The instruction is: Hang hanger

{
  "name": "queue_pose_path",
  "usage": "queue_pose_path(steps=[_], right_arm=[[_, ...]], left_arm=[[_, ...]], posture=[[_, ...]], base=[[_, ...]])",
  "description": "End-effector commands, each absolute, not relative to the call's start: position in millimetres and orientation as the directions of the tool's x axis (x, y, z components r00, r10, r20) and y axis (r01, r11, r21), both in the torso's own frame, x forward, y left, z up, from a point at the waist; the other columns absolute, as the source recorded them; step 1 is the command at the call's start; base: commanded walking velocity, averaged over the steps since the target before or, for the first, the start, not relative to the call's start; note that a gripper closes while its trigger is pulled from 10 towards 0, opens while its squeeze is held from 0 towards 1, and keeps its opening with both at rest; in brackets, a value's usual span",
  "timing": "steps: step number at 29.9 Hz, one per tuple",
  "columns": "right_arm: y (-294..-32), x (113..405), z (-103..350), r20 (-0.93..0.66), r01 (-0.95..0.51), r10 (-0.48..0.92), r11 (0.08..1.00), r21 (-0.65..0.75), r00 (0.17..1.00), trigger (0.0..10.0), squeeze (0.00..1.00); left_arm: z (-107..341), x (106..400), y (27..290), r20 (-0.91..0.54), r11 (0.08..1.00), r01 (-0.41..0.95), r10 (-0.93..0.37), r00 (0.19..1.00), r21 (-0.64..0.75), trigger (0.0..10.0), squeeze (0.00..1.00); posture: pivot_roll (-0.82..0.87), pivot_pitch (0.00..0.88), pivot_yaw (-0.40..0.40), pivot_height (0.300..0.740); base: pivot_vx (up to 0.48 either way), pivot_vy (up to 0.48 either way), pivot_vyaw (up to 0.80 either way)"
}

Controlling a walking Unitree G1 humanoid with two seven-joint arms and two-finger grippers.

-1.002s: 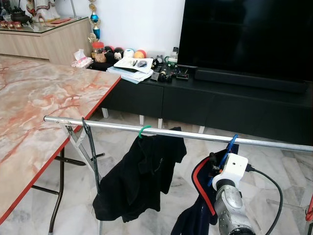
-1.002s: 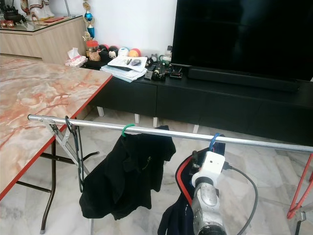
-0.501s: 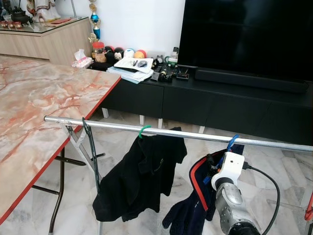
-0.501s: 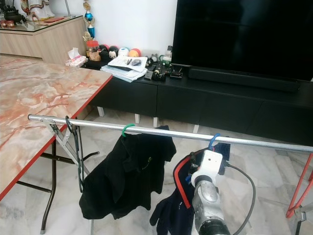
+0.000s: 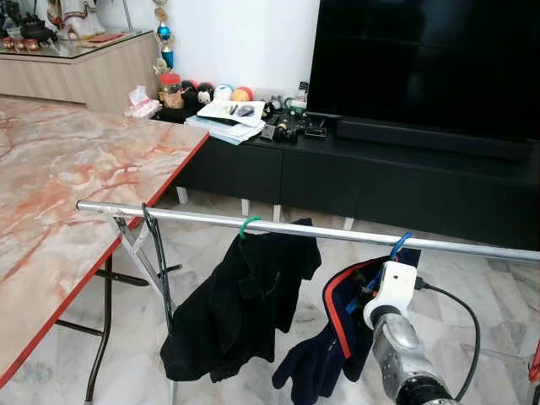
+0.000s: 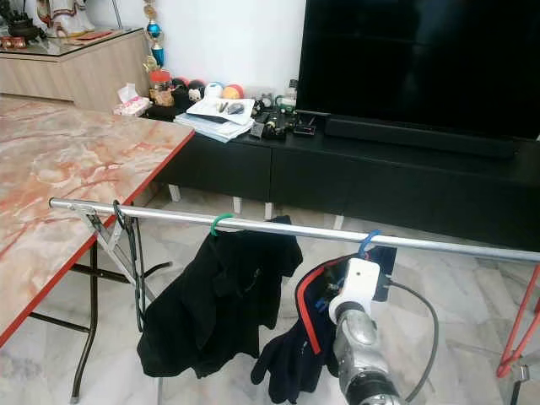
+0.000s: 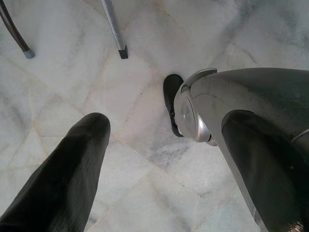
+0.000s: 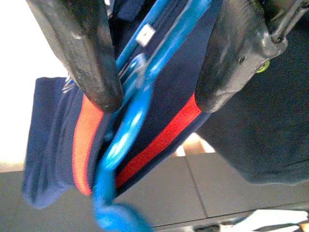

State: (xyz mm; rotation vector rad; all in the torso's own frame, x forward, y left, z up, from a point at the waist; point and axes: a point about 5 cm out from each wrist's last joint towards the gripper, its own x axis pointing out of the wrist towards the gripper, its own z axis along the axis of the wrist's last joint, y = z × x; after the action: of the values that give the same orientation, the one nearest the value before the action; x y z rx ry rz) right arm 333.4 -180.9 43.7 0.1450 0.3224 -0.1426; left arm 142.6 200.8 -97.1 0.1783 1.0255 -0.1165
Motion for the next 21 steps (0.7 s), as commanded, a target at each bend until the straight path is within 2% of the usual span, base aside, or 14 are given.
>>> queue_pose_path(steps=[1, 10, 21], right_arm=[[-184.6, 336.4, 47.1, -0.326, 0.174, -0.13, 0.979, 0.11, 0.936, 10.0, 0.0], [-188.3, 341.5, 53.4, -0.317, 0.177, -0.139, 0.98, 0.095, 0.938, 10.0, 0.0], [-167.1, 334.7, 46.5, -0.278, 0.123, -0.082, 0.983, 0.136, 0.957, 10.0, 0.0]], left_arm=[[-102.0, 133.4, 190.1, -0.878, 0.973, 0.224, -0.066, 0.474, 0.047, 10.0, 0.0], [-101.8, 133.8, 190.2, -0.877, 0.973, 0.227, -0.068, 0.475, 0.048, 10.0, 0.0], [-101.9, 133.8, 189.7, -0.878, 0.973, 0.226, -0.068, 0.474, 0.047, 10.0, 0.0]], posture=[[0.22, 0.0, -0.005, 0.74], [0.22, 0.0, -0.004, 0.74], [0.22, 0.0, -0.007, 0.74]], base=[[0.0, 0.0, 0.0], [0.0, 0.0, 0.0], [0.0, 0.0, 0.0]])
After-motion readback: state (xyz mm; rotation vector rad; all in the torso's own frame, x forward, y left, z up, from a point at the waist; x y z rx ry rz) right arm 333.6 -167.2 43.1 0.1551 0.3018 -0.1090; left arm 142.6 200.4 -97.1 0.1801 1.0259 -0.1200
